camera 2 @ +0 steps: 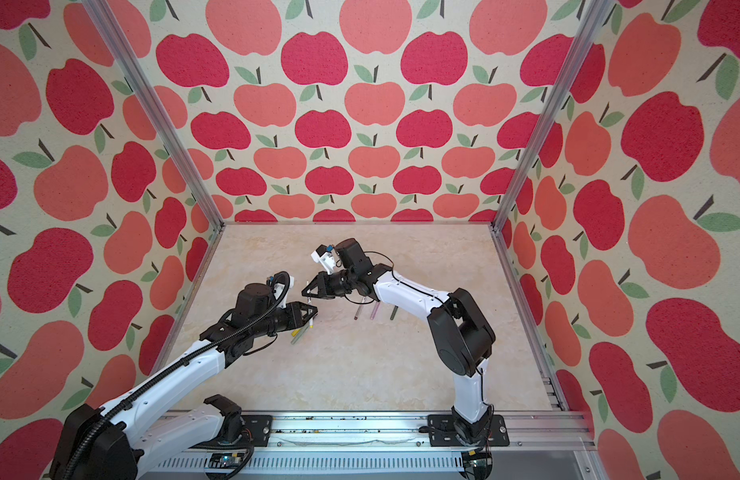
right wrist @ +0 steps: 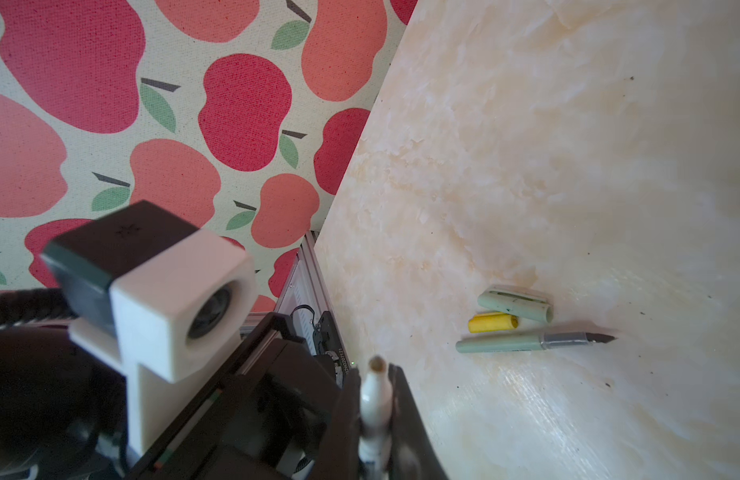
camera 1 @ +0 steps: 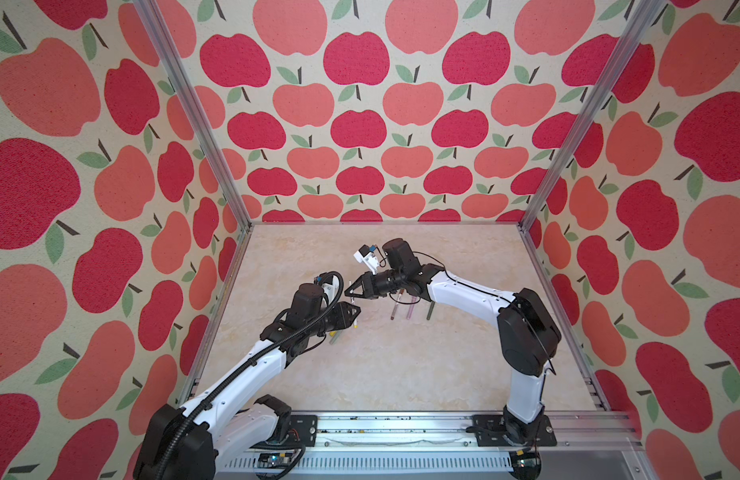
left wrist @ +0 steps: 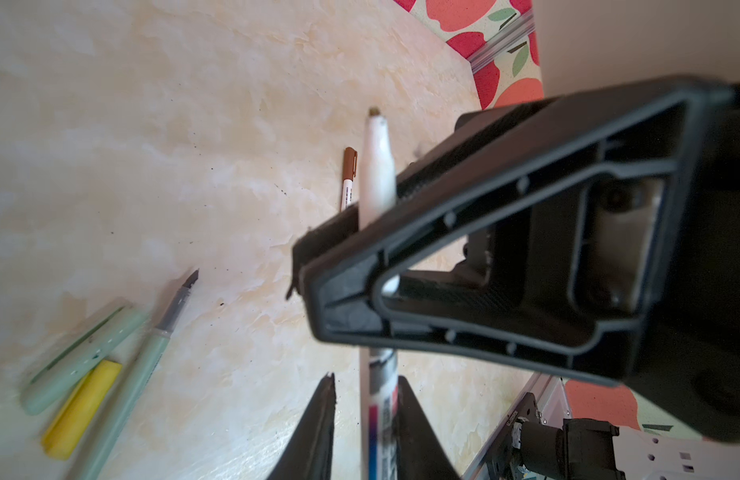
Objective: Insert the pens into the pen caps
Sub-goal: 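Hold the white pen up with the left gripper while the right moves over the caps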
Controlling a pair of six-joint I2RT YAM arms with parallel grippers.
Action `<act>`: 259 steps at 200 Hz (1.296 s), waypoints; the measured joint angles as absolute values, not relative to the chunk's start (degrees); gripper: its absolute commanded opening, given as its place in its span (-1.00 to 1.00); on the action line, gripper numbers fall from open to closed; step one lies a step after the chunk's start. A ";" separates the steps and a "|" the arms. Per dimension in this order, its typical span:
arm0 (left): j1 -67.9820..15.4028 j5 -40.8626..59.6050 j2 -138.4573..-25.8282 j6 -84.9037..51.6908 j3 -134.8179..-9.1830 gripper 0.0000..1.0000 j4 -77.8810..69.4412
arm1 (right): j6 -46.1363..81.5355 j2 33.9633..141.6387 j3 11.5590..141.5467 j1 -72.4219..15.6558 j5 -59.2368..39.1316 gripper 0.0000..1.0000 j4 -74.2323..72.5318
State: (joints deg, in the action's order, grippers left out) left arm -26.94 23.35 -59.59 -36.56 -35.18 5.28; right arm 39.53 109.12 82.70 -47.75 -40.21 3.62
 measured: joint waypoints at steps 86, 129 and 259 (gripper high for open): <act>-27.42 21.85 -59.64 -36.47 -35.99 -1.00 5.48 | 39.79 109.12 82.70 -47.79 -40.16 -0.96 2.33; -27.20 15.35 -55.24 -36.36 -36.53 -1.00 13.28 | 39.88 109.08 82.70 -48.25 -40.29 -0.26 1.56; -24.49 -10.76 -38.17 -39.64 -38.48 -1.00 40.53 | 10.24 118.04 97.03 -56.21 -25.93 -0.15 27.27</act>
